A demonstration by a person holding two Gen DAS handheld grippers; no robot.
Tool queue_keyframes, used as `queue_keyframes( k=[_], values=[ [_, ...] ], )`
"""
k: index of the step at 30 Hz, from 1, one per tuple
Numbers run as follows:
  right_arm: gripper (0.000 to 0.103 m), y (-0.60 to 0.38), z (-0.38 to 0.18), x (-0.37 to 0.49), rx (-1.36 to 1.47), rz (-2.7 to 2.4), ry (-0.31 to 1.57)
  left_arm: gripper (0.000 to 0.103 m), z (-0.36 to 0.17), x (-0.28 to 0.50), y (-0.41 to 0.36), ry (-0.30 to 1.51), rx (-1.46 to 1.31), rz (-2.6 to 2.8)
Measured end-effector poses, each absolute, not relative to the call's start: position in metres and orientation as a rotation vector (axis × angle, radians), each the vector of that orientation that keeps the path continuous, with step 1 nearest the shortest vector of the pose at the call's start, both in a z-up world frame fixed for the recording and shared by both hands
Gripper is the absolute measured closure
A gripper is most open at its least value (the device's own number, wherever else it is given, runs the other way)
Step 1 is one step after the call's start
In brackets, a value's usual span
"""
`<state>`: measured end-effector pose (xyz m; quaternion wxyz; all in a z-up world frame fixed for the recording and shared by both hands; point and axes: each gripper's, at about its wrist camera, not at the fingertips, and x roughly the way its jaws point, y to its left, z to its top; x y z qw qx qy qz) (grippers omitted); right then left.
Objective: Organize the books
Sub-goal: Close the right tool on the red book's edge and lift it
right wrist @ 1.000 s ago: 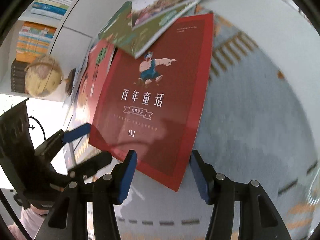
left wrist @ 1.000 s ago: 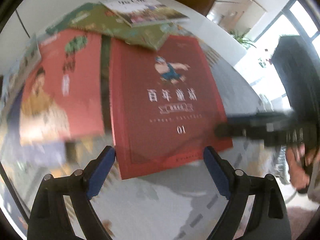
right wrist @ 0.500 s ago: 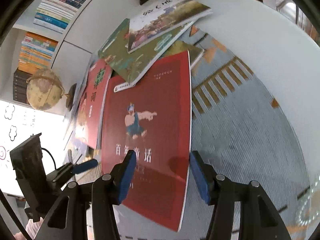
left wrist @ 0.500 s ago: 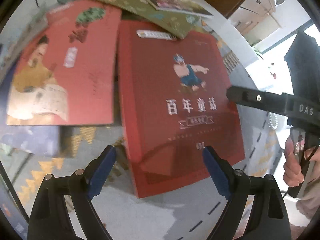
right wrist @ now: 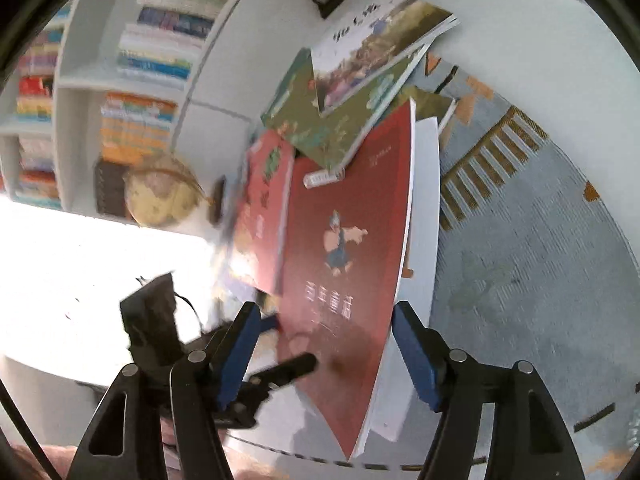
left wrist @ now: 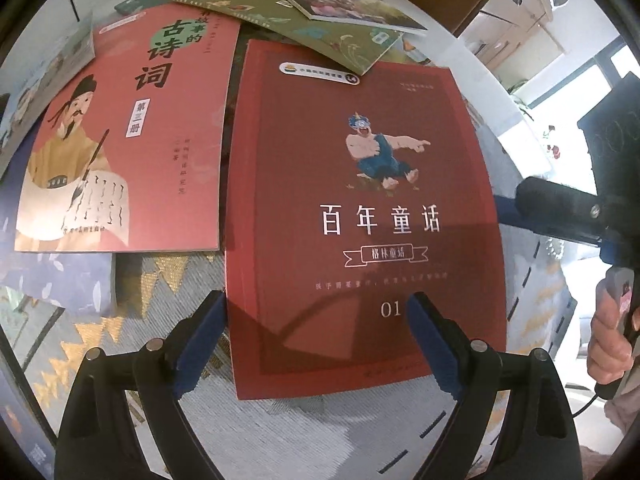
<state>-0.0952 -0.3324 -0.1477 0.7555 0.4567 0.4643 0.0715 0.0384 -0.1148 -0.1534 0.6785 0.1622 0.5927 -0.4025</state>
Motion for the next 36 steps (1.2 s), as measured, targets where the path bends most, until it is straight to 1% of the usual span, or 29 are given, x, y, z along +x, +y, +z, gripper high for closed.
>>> queue_keyframes(
  k=[4,7,9,12,13,15,17,18,19,20,21,22,25,30,36],
  values=[
    [0.035,-0.339,-0.162,-0.106,1.110,0.150,1.020,0.015,-0.152,0.034,-0.113,1.321,0.383,-0.898],
    [0.035,-0.346,-0.159,-0.118,1.220,0.224,0.931,0.014,-0.153,0.030,-0.118,1.307,0.418,-0.892],
    [0.036,-0.345,-0.155,-0.122,1.275,0.274,0.874,0.012,-0.153,0.030,-0.118,1.305,0.422,-0.888],
    [0.036,-0.333,-0.155,-0.116,1.168,0.226,0.960,0.011,-0.155,0.030,-0.125,1.307,0.421,-0.888],
    [0.038,-0.330,-0.158,-0.114,1.150,0.211,0.989,0.011,-0.156,0.030,-0.128,1.307,0.424,-0.888],
    [0.047,-0.324,-0.169,-0.112,1.204,0.248,1.020,0.011,-0.156,0.029,-0.129,1.305,0.431,-0.890],
    [0.054,-0.314,-0.170,-0.110,1.184,0.254,1.028,0.011,-0.156,0.028,-0.130,1.303,0.429,-0.892],
    [0.060,-0.312,-0.168,-0.111,1.161,0.241,1.028,0.011,-0.156,0.029,-0.128,1.306,0.420,-0.896],
    [0.072,-0.310,-0.167,-0.110,1.149,0.224,1.029,0.011,-0.155,0.031,-0.126,1.312,0.408,-0.900],
    [0.078,-0.310,-0.167,-0.109,1.143,0.201,1.029,0.011,-0.154,0.033,-0.122,1.323,0.388,-0.903],
    [0.088,-0.311,-0.166,-0.108,1.144,0.190,1.020,0.011,-0.153,0.038,-0.117,1.347,0.352,-0.910],
    [0.095,-0.312,-0.165,-0.110,1.149,0.193,1.008,0.011,-0.152,0.043,-0.110,1.381,0.297,-0.920],
    [0.096,-0.316,-0.158,-0.114,1.185,0.264,0.964,0.011,-0.148,0.056,-0.088,1.438,0.144,-0.945],
    [0.095,-0.316,-0.141,-0.120,1.234,0.379,0.908,0.011,-0.141,0.068,-0.054,1.465,0.005,-0.946],
    [0.095,-0.296,-0.116,-0.117,1.187,0.525,0.914,0.012,-0.154,0.073,-0.022,1.565,-0.195,-0.957]
  ],
)
